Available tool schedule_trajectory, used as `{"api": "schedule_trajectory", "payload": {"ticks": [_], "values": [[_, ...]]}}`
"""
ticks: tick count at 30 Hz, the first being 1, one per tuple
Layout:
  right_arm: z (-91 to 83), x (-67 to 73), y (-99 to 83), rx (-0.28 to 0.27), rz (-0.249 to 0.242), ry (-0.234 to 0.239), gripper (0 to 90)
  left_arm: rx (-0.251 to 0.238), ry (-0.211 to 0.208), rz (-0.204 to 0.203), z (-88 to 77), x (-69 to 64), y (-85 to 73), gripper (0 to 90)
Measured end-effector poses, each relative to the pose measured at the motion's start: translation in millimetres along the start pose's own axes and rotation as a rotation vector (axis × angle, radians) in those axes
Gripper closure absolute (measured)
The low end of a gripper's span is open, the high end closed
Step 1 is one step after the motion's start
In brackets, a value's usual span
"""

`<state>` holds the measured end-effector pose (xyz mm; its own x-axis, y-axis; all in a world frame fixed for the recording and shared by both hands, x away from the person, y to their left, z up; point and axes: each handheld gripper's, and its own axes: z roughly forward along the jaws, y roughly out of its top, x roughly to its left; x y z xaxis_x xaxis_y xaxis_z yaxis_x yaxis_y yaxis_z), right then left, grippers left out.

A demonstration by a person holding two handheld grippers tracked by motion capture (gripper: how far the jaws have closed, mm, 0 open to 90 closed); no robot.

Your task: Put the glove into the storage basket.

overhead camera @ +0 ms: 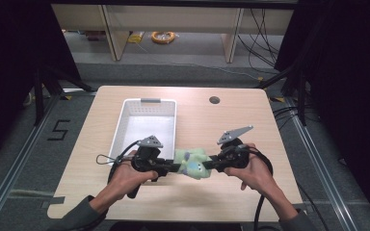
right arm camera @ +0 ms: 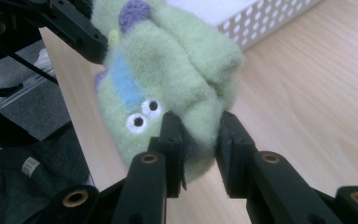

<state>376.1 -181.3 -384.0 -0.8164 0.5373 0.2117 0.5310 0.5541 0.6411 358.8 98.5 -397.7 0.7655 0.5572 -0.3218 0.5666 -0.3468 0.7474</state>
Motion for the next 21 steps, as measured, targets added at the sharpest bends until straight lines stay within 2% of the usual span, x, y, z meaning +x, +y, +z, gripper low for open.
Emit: {"api": "schedule_trajectory", "payload": {"ticks": [2,3,6,7,8,9,11,12,13,14,15,16,17,20,21], "values": [[1.7,-0.1,5.8,-0.001,-0.017,-0.006,74.3,-0.002,0.009,-0.004,-4.1,1.9,1.0,76.6],[7.3,0.4,18.9,0.003,-0.032,0.009,74.3,-0.006,0.023,-0.007,-12.4,6.8,3.1,76.6],[10.6,2.3,29.4,0.015,-0.025,0.01,74.3,-0.015,0.035,-0.023,-20.5,12.7,4.5,76.5],[16.3,1.9,40.2,0.017,-0.044,0.019,74.2,-0.015,0.055,-0.026,-27.7,19.2,4.8,76.5],[16.3,1.9,40.2,0.017,-0.044,0.019,74.2,-0.015,0.055,-0.026,-27.7,19.2,4.8,76.4],[24.6,1.7,51.0,0.024,-0.058,0.027,74.2,-0.014,0.06,-0.032,-31.7,23.5,4.5,76.4],[30.9,1.2,59.2,0.028,-0.079,0.033,74.2,-0.013,0.077,-0.048,-39.4,32.2,3.4,76.4],[34.7,1.0,63.9,0.03,-0.089,0.027,74.2,-0.013,0.077,-0.048,-39.4,32.2,3.4,76.4],[38.1,1.8,68.8,0.039,-0.086,0.033,74.2,-0.014,0.09,-0.057,-45.5,39.4,3.0,76.4],[38.1,1.8,68.8,0.039,-0.086,0.033,74.2,-0.014,0.09,-0.057,-45.5,39.4,3.0,76.4],[46.5,2.6,79.9,0.048,-0.087,0.038,74.2,-0.019,0.103,-0.071,-51.5,47.2,2.5,76.4],[46.5,2.6,79.9,0.048,-0.087,0.038,74.2,-0.019,0.103,-0.071,-51.5,47.2,2.5,76.4],[54.3,3.2,89.3,0.051,-0.095,0.04,74.2,-0.023,0.123,-0.082,-57.1,55.2,1.1,76.4],[61.9,3.4,96.8,0.056,-0.099,0.05,74.2,-0.025,0.135,-0.097,-60.6,62.9,-1.8,76.3],[70.8,3.5,103.5,0.063,-0.098,0.049,74.2,-0.027,0.139,-0.106,-61.5,66.6,-3.3,76.3]]}}
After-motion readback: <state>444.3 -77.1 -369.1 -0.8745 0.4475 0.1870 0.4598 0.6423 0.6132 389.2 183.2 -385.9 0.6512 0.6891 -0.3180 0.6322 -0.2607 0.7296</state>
